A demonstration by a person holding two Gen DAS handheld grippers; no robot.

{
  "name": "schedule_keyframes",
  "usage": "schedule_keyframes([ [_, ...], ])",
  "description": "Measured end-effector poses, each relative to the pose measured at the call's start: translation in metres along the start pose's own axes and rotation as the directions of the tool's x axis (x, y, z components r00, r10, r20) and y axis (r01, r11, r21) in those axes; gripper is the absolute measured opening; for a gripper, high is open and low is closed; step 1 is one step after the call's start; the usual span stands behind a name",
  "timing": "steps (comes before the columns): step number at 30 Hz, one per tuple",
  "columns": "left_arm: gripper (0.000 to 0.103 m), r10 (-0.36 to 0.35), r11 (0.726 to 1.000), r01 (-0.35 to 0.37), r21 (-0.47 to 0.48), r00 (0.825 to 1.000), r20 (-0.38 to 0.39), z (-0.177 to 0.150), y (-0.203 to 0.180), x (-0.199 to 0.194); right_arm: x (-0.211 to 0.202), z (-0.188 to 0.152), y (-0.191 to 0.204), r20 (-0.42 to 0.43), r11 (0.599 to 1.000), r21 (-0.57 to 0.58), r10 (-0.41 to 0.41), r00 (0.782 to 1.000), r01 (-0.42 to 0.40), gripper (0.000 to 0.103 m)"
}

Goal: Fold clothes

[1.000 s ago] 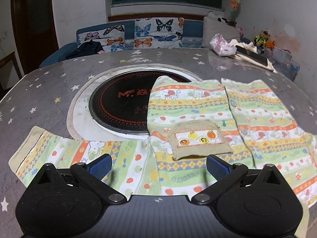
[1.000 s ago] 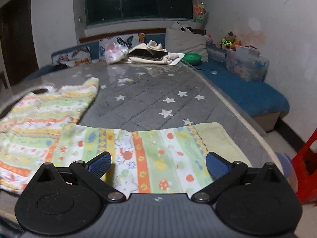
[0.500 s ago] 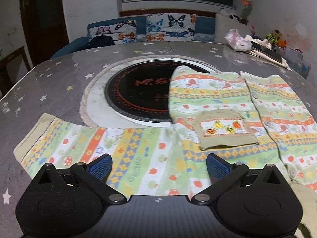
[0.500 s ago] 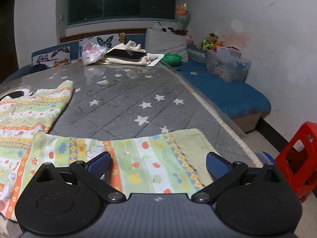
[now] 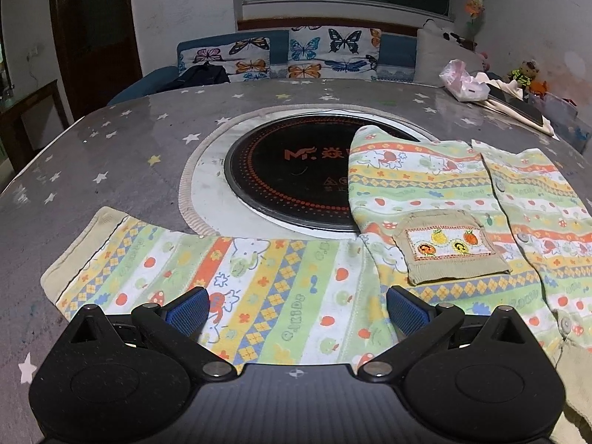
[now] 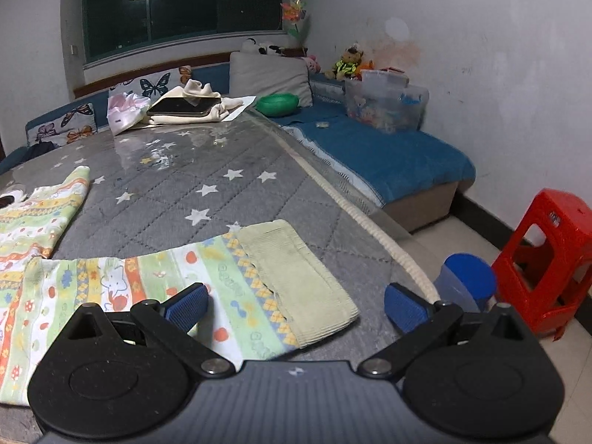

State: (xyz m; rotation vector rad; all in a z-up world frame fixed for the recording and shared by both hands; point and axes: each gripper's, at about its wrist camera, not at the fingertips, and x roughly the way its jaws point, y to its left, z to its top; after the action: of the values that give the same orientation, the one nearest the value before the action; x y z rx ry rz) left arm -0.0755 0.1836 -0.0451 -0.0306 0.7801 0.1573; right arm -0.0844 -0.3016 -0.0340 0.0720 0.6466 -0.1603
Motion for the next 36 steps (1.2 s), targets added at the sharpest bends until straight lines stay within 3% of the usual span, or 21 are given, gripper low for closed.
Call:
schedule_keyframes([
  [7, 0.103, -0.004, 1.0, 0.004, 0.005, 1.0, -0.006, 0.001, 0.002, 0.001, 0.001, 0.015, 0.033, 0.011, 0.992, -0.077, 0.102, 0.995, -0.101, 0.102],
  [11, 0.103, 0.001, 1.0, -0.001, 0.007, 1.0, -0.024, 0.006, 0.002, -0.002, 0.014, 0.033, 0.075, -0.03, 0.962, -0.149, 0.225, 0.974, -0.227, 0.101],
  [16, 0.096, -0.059, 0.998, 0.059, 0.034, 0.998, 0.025, 0.032, -0.003, -0.009, 0.039, 0.055, 0.122, -0.084, 0.917, -0.218, 0.324, 0.942, -0.335, 0.088],
  [20, 0.093, -0.132, 0.99, 0.13, 0.052, 0.99, 0.048, 0.062, -0.012, 0.011, 0.056, 0.064, 0.151, -0.129, 0.887, -0.263, 0.357, 0.925, -0.379, 0.076],
  [24, 0.079, -0.15, 0.985, 0.148, 0.087, 0.989, 0.014, 0.077, -0.024, 0.043, 0.075, 0.068, 0.174, -0.184, 0.863, -0.293, 0.372, 0.91, -0.412, 0.054],
  [27, 0.07, -0.163, 0.98, 0.163, 0.113, 0.987, -0.012, 0.089, -0.033, 0.067, 0.078, 0.068, 0.182, -0.194, 0.851, -0.315, 0.376, 0.906, -0.42, 0.045],
  [28, 0.062, -0.167, 0.978, 0.168, 0.121, 0.986, -0.021, 0.092, -0.036, 0.075, 0.078, 0.069, 0.183, -0.195, 0.848, -0.319, 0.378, 0.905, -0.423, 0.038],
  [32, 0.035, -0.206, 0.969, 0.207, 0.135, 0.978, -0.027, 0.093, -0.039, 0.089, 0.084, 0.073, 0.198, -0.2, 0.836, -0.336, 0.387, 0.9, -0.434, 0.025],
  [34, 0.012, -0.223, 0.965, 0.224, 0.137, 0.975, -0.024, 0.094, -0.038, 0.091, 0.088, 0.075, 0.206, -0.201, 0.829, -0.347, 0.391, 0.898, -0.439, 0.02],
  [36, 0.007, -0.233, 0.964, 0.235, 0.124, 0.972, -0.025, 0.097, -0.035, 0.092, 0.091, 0.078, 0.215, -0.203, 0.822, -0.357, 0.396, 0.896, -0.444, 0.017],
])
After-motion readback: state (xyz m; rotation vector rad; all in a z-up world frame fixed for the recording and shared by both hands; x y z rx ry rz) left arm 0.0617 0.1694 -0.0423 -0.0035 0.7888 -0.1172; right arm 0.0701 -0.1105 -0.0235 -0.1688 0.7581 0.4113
